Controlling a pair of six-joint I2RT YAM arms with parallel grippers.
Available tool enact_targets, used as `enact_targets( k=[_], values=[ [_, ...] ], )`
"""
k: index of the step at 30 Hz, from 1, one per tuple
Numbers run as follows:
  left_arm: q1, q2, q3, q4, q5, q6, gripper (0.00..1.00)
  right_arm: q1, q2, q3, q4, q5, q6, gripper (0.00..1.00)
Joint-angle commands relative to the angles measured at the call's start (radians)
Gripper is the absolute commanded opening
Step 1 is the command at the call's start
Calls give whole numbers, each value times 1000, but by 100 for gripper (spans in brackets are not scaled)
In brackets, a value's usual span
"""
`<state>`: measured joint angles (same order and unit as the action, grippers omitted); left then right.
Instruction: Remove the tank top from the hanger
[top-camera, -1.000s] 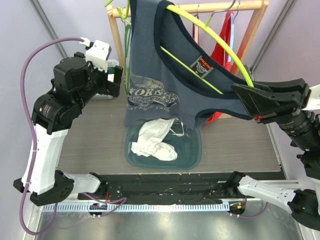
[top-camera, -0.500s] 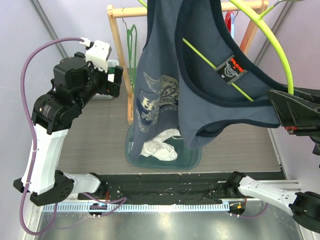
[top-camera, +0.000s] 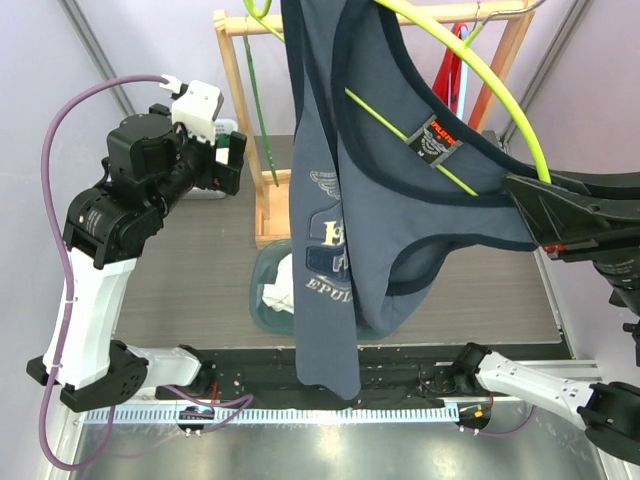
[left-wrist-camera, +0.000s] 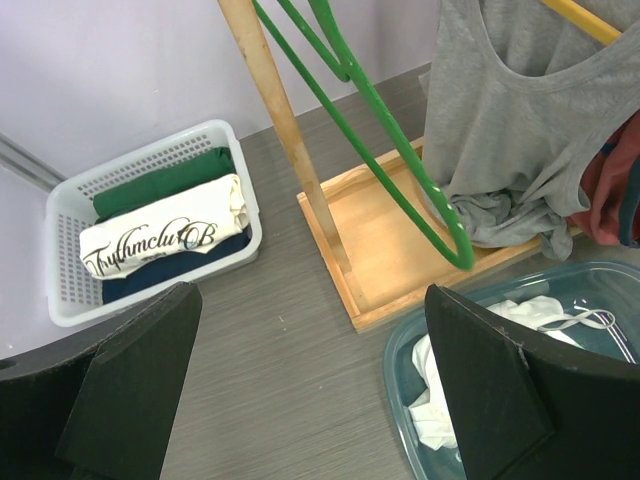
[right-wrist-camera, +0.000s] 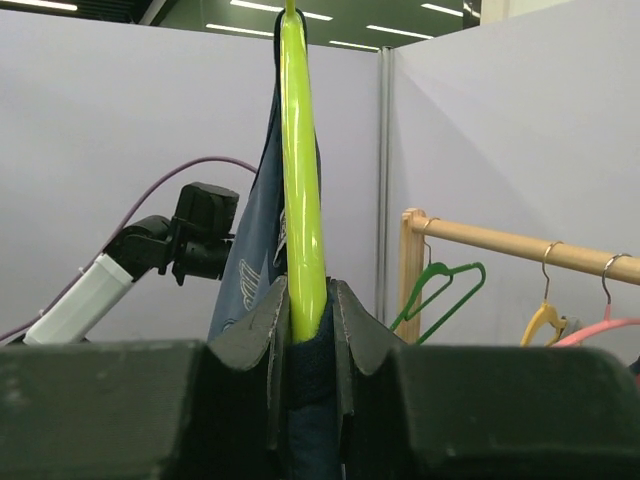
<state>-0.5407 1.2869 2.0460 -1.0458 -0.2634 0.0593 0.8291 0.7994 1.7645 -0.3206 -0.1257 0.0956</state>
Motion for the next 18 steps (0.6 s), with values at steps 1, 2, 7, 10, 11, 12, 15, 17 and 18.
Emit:
enact_targets(
  k=[1, 2, 7, 10, 11, 12, 15, 17, 18],
  values=[
    [5, -21, 29, 10, 12, -6, 100, 4, 27, 27, 100, 69, -34, 1],
    [5, -23, 28, 12, 12, -6, 100, 2, 35, 32, 100, 73, -43, 1],
    [5, -26, 26, 12, 10, -6, 100, 4, 63, 65, 98, 95, -69, 1],
    [4, -28, 26, 10, 12, -6, 100, 4, 75, 76, 84, 97, -79, 1],
    [5, -28, 25, 10, 10, -6, 100, 4, 77, 78, 83, 97, -77, 1],
    [5, -28, 25, 10, 12, -6, 100, 2, 77, 73, 80, 97, -77, 1],
    [5, -31, 23, 9, 15, -3, 100, 4, 77, 75, 49, 77, -71, 1],
    [5, -34, 22, 7, 21, 2, 100, 4, 70, 70, 29, 67, -69, 1],
    [5, -37, 22, 6, 27, 8, 100, 4, 70, 64, 0, 54, -68, 1]
  ],
)
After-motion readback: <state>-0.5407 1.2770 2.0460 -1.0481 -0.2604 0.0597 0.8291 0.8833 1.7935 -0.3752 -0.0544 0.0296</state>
